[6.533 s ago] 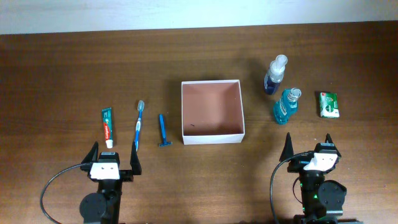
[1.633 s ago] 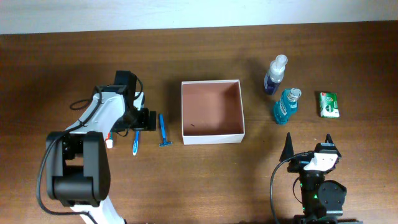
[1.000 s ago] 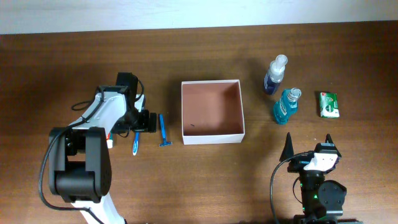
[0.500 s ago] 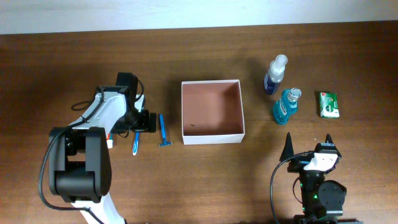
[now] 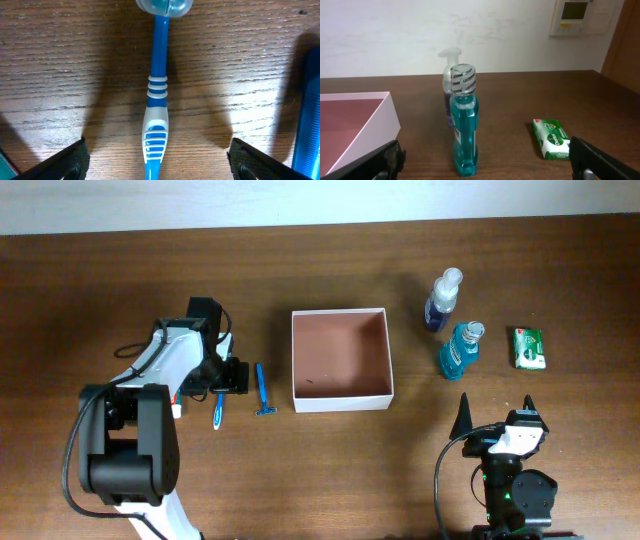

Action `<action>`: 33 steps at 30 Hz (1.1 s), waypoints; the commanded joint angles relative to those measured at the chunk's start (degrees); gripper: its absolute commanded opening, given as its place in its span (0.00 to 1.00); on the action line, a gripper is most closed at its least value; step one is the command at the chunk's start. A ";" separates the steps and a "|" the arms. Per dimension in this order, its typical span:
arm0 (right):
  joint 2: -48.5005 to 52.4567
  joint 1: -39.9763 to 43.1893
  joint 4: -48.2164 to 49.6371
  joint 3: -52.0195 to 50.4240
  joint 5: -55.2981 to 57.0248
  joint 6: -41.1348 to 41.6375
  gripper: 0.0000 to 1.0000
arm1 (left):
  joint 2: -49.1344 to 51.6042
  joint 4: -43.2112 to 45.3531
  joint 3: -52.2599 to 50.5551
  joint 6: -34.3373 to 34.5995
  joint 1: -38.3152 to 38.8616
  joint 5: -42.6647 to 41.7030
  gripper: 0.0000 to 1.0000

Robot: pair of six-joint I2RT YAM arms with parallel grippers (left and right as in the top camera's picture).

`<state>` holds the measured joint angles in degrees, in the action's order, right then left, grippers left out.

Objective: Pack container
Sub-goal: 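Lower the left gripper and close it on the toothbrush handle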

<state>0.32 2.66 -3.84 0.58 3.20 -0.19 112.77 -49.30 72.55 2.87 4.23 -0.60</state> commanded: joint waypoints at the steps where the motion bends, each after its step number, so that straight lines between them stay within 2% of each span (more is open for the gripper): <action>1: 0.00 -0.39 -0.44 -0.26 0.92 0.24 0.98 | 0.81 -0.44 -0.52 0.37 0.13 0.00 0.89; 8: 0.00 -0.39 -0.44 -0.26 0.92 0.24 0.98 | 0.81 -0.85 -0.52 0.37 0.13 0.04 0.89; 9: 0.00 -0.39 -0.44 -0.26 0.90 0.24 0.98 | 0.79 -0.83 -0.52 0.37 0.13 0.04 0.84; 11: 0.00 -0.39 -0.44 -0.26 0.92 0.24 0.98 | 0.81 -0.85 -0.52 0.39 0.13 0.00 0.83; 29: 0.00 -0.39 -0.44 -0.26 0.92 0.22 0.98 | 0.81 -1.77 -2.14 0.61 0.13 0.04 0.83; 33: 0.00 -0.39 -0.44 -0.26 0.92 0.24 0.98 | 0.81 -1.92 -2.21 0.61 0.13 0.04 0.71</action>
<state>0.32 2.66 -3.84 0.58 3.20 -0.16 112.77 -50.96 72.14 3.11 4.23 0.05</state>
